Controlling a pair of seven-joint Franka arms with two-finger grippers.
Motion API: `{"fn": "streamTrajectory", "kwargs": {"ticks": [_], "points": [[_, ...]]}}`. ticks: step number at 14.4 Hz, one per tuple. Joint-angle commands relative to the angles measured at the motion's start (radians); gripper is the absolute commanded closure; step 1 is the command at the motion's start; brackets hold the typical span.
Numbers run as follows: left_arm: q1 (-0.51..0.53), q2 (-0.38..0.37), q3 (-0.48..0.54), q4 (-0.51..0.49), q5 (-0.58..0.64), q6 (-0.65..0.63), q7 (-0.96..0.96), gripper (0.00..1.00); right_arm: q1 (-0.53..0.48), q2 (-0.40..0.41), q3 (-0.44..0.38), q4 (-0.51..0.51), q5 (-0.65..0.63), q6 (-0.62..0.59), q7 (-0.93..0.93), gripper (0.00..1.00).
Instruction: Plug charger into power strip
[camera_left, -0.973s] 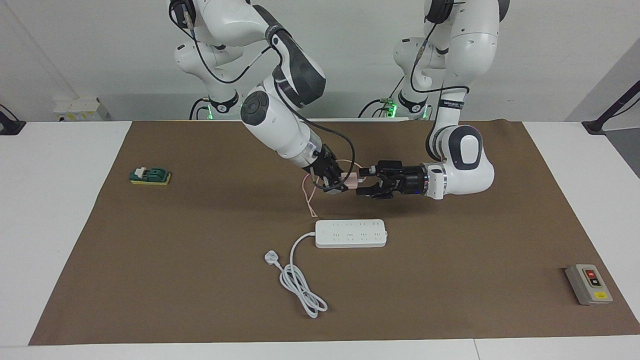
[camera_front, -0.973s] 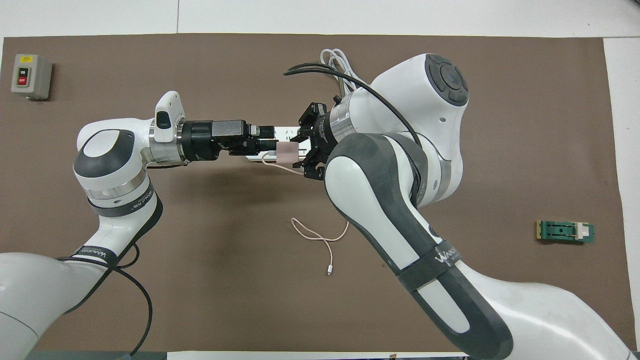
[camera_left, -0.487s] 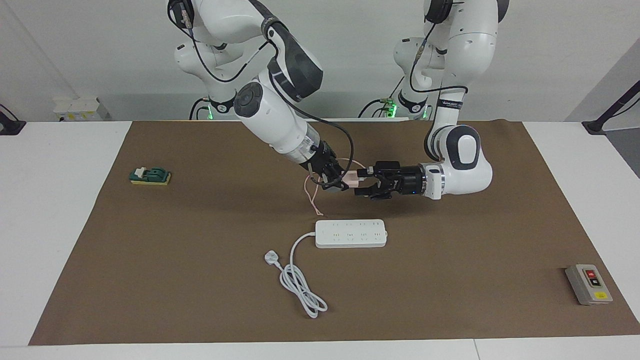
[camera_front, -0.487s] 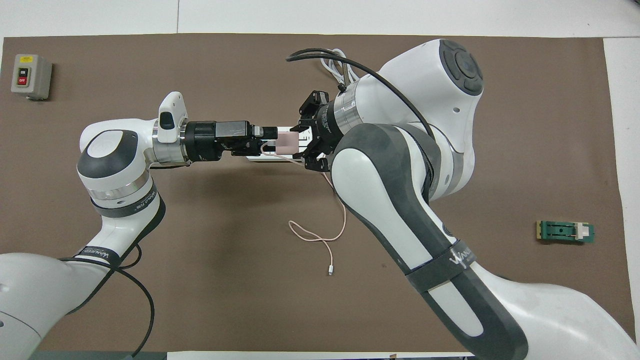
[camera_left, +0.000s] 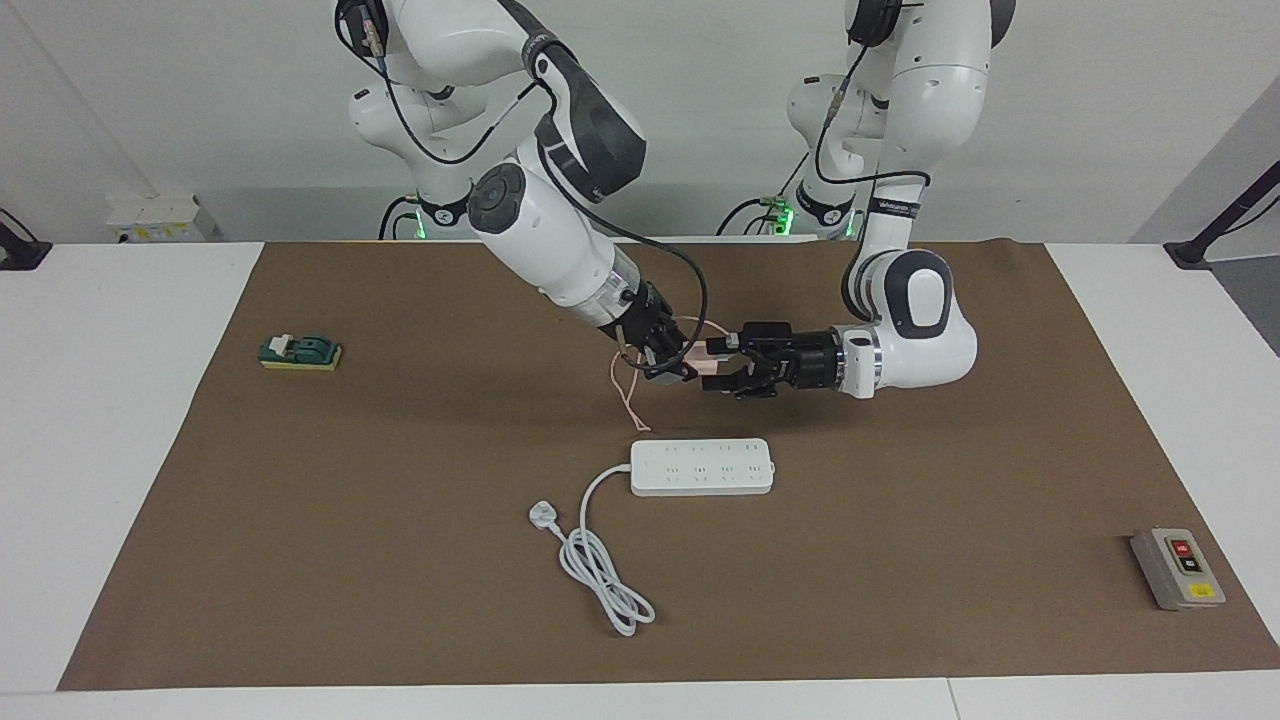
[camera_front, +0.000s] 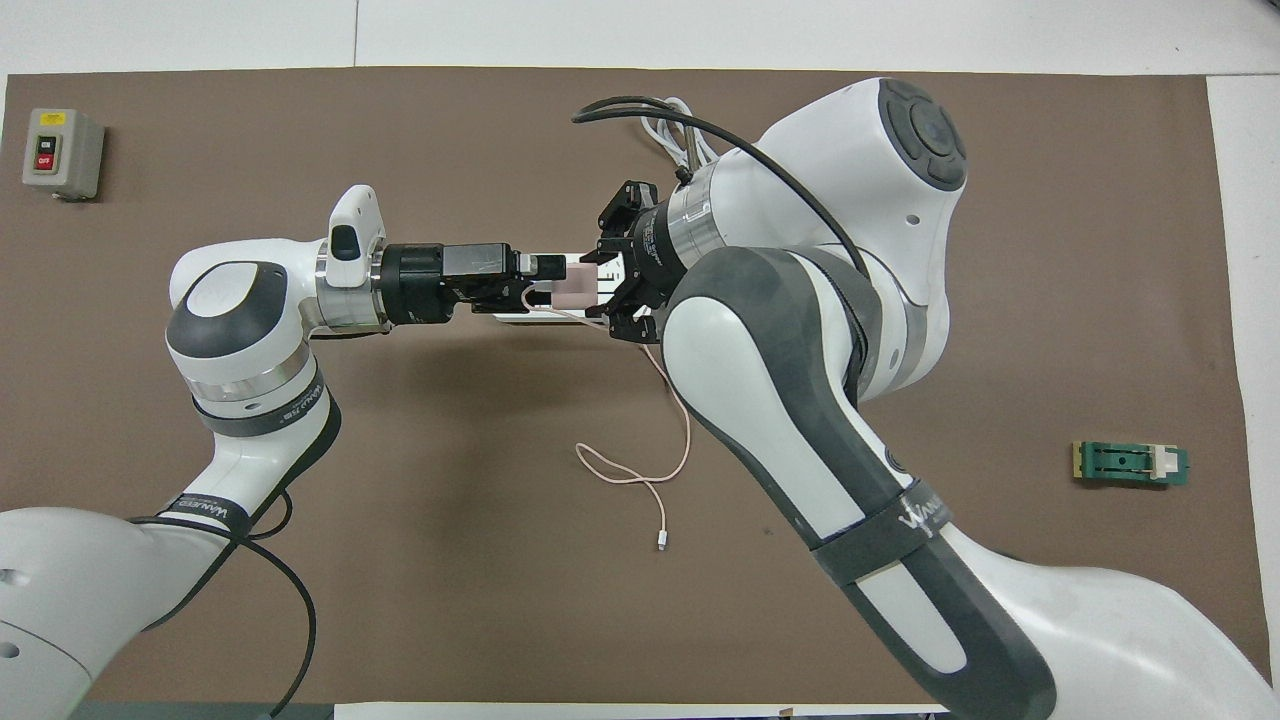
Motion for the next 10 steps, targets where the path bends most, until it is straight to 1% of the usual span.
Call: {"fn": "streamTrajectory", "kwargs": {"ticks": [1, 10], "points": [[-0.025, -0.023, 0.012, -0.033, -0.029, 0.021, 0.0, 0.0, -0.009, 0.006, 0.004, 0.022, -0.009, -0.022, 0.013, 1.0], [-0.015, -0.026, 0.012, -0.036, -0.033, 0.005, 0.003, 0.0, -0.01, 0.007, 0.004, 0.022, -0.006, -0.02, 0.013, 1.0]]}}
